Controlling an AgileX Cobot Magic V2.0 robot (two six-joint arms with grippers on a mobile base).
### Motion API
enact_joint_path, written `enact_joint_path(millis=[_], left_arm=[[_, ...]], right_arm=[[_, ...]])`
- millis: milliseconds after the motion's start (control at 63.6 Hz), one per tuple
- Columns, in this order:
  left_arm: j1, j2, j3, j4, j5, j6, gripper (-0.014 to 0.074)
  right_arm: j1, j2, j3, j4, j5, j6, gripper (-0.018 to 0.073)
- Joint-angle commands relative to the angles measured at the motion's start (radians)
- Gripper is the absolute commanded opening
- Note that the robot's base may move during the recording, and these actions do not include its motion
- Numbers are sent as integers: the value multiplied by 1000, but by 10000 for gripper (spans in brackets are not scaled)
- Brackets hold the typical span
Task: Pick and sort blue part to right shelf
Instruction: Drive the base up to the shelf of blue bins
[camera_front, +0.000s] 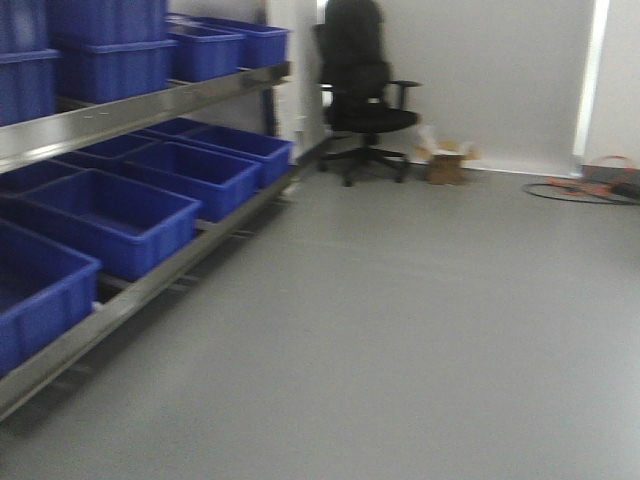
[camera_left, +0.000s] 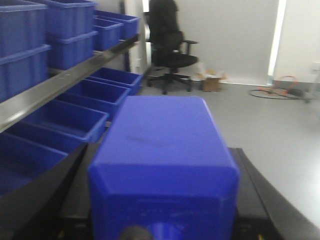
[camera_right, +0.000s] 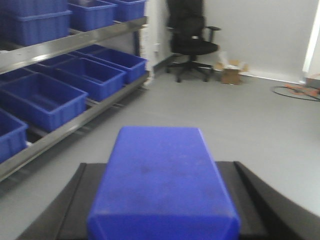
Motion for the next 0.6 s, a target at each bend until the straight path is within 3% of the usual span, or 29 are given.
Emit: enact_joint_path(millis=[0, 581], left_arm=[[0, 8, -29, 0, -94, -8, 336], [0, 8, -29, 0, -94, -8, 336]], right_arm=[[-5, 8, -30, -3, -92, -7, 431], [-5, 8, -30, -3, -92, -7, 431]])
